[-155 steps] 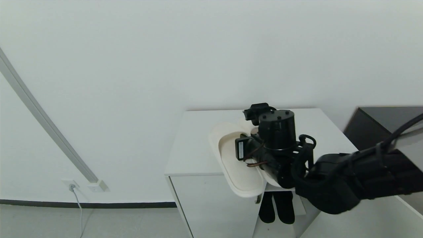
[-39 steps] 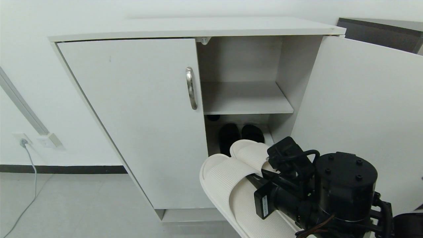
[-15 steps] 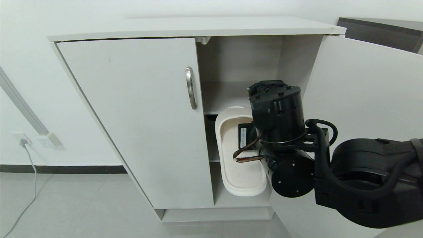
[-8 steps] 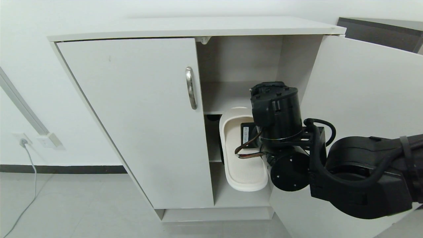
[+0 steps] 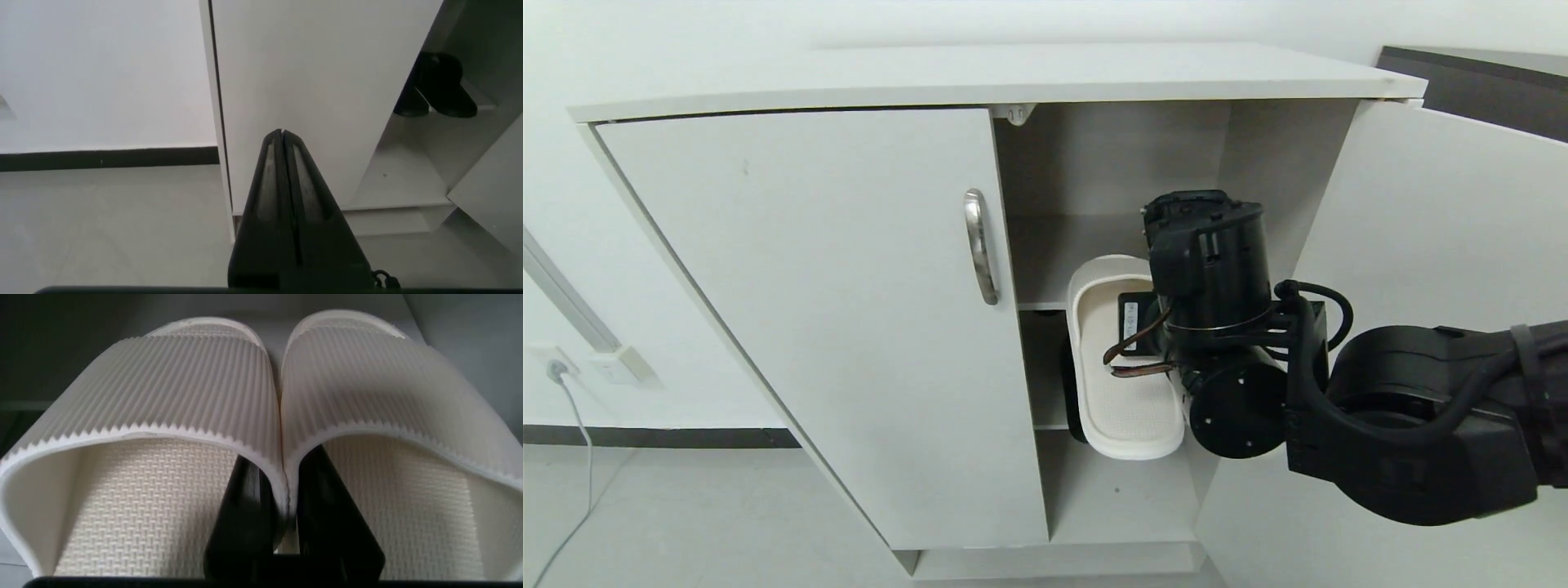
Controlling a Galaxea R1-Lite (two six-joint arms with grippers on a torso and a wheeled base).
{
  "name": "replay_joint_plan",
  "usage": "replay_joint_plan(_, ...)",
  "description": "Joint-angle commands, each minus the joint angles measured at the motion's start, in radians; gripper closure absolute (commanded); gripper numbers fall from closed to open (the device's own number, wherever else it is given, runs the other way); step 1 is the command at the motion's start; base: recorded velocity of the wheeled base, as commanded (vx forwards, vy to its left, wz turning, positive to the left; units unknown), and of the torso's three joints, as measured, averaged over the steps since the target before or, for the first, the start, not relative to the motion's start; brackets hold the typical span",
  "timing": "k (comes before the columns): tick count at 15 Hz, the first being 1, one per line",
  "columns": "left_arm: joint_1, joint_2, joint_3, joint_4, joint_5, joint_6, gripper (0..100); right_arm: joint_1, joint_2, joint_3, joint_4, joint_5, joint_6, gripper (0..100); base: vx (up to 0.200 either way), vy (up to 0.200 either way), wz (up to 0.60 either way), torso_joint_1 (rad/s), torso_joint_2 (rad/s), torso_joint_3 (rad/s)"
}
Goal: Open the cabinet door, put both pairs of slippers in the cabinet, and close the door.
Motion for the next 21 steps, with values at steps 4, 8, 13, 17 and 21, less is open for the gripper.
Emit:
replay_joint_plan(4,0.000,0.001,0.000,0.000,0.000,-0.001,100,-0.009,0.019,-0.015,-0.001,0.002,0.000,100,0.000,0.000,0.00,0.000,0.00,0.000)
replay_joint_plan(8,0.000,0.001,0.000,0.000,0.000,-0.001,100,-0.083,0.110,-0.154,0.004,0.061,-0.024,100,0.000,0.000,0.00,0.000,0.00,0.000)
replay_joint_plan(13,0.000,0.001,0.000,0.000,0.000,-0.003,100,-0.137,0.204,-0.303,0.004,0.107,-0.083,100,0.000,0.000,0.00,0.000,0.00,0.000)
replay_joint_plan(17,0.000,0.001,0.000,0.000,0.000,-0.001,100,-0.137,0.207,-0.331,0.016,0.105,-0.086,100,0.000,0.000,0.00,0.000,0.00,0.000)
replay_joint_plan(21,0.000,0.001,0.000,0.000,0.000,-0.003,100,-0.135,0.205,-0.328,0.015,0.104,-0.084,100,0.000,0.000,0.00,0.000,0.00,0.000)
